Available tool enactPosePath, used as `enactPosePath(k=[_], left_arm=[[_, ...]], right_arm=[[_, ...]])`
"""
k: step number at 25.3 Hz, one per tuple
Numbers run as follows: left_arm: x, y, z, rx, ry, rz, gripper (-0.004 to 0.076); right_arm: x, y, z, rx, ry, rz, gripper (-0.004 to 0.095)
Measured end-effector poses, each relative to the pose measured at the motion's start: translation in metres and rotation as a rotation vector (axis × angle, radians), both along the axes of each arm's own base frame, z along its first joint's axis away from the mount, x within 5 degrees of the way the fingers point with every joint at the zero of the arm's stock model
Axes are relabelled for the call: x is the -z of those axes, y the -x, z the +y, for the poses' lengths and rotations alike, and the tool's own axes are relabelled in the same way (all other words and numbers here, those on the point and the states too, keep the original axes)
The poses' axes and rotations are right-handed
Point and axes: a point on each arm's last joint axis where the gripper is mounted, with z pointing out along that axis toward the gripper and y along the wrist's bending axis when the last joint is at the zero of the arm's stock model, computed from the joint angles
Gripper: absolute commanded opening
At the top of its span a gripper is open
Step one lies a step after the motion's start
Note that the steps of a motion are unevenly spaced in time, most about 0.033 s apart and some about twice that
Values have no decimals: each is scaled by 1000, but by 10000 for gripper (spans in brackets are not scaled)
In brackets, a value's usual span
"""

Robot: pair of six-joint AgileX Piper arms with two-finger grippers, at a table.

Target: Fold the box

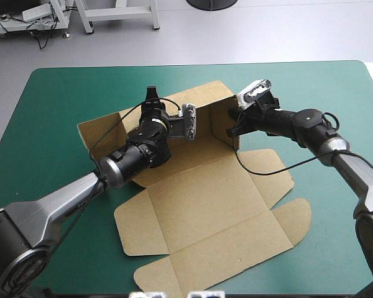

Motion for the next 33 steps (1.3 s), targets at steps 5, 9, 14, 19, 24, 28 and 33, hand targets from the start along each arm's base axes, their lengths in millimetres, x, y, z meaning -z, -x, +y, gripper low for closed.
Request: enactPosePath(k=[5,9,14,19,24,28,33], left_arm=[[-5,7,-16,51,110,-9,398],[-29,30,-32,143,191,-52,391],[-81,83,-37,252,392,-126,383],[-135,117,4,189,671,-186,41],[-159,133,46,61,803,-203,1],[-161,123,70,-56,879,-184,4],[-158,97,120,-294,1013,-158,4]], right_arm=[[1,0,-1,19,-13,30,-11],[1,0,-1,38,-26,57,-11],[0,1,-1,61,-48,86,-10],[-3,4,-3,105,-82,138,-10],[-24,21,-8,130,-58,214,-10],[-36,25,-9,138,-29,287,-11],[-45,27,-12,164,11,365,-11]])
